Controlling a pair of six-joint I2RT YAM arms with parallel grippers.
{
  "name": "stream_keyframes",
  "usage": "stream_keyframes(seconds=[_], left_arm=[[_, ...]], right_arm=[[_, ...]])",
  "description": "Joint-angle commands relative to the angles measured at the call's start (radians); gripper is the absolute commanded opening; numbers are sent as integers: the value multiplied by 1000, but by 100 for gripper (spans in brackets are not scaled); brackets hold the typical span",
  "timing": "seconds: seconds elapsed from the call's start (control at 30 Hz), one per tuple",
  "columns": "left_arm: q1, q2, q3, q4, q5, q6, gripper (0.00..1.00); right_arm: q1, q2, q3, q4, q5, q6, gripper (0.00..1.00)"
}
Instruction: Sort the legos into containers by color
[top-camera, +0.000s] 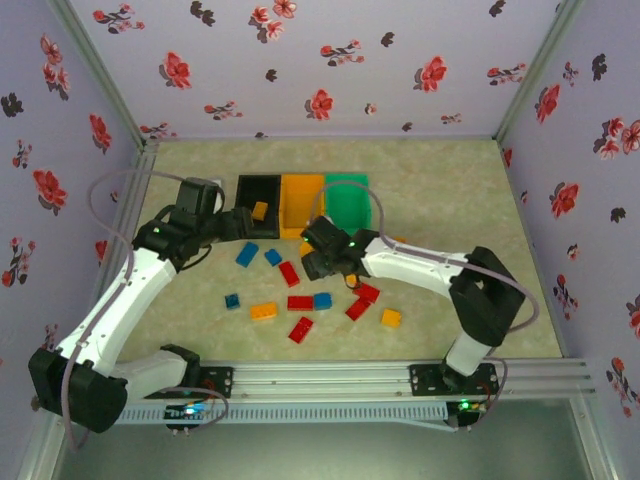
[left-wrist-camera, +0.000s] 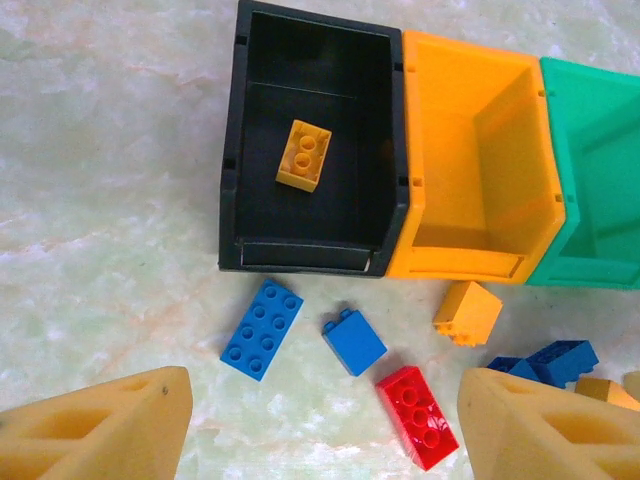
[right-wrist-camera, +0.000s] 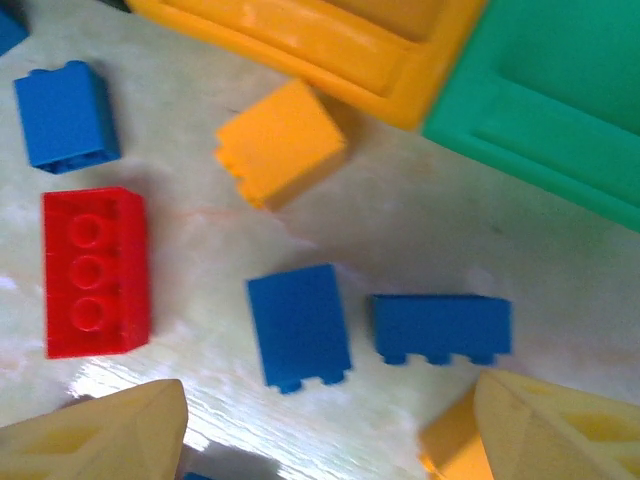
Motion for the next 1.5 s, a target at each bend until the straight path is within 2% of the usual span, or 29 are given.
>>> stream_keyframes(seconds=[0.0,0.47,1.33,1.47], left_arm=[[-6,-8,16,-44,-22,8,71],[-6,-30,15,-70,-30,18,75],[-5,-47,-3,-87,-39,24,76],[-5,-49,-2,-92,-40,22,76]], right_arm=[[15,63,58,-22,16,-38,73],[23,208,138,-50,98,-21,63],[22,266,159,-59,62,-32,37],[22,265,166,-68,66,-32,30]])
